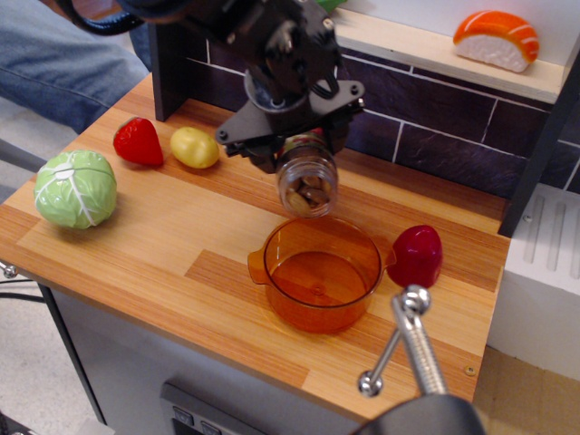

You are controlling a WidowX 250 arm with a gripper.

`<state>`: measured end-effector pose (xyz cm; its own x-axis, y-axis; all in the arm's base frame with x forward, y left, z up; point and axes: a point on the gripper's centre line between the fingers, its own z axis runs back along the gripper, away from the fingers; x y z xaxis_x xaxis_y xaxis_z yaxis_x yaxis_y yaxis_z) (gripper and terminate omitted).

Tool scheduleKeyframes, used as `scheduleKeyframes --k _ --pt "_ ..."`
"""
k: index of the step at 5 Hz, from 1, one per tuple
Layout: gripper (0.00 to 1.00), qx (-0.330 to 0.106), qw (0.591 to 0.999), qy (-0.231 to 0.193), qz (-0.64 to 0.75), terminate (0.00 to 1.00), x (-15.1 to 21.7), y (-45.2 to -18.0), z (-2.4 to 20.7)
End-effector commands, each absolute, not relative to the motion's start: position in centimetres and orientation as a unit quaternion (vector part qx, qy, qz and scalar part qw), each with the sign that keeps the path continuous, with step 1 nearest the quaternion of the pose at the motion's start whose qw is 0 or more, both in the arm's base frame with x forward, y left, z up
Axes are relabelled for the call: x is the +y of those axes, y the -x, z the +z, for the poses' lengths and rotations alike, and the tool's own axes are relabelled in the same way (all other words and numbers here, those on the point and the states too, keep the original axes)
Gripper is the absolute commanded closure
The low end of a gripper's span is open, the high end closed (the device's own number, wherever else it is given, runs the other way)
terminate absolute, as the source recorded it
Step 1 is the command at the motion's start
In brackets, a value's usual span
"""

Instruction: Pour almonds in pot

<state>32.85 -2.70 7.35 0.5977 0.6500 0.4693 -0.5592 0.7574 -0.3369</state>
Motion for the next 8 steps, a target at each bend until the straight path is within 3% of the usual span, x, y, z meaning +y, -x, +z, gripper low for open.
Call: scheduleKeyframes --k 1,5,8 --pt "1.0 -0.374 0.869 0.1 0.308 0.0 -3.9 -33.9 8.1" --pt "1.0 -0.424 0.865 0.122 0.24 0.0 -5.3 -31.5 8.8" --pt "1.0 -0.485 0.832 0.125 0.24 0.0 -5.0 -32.3 10.8"
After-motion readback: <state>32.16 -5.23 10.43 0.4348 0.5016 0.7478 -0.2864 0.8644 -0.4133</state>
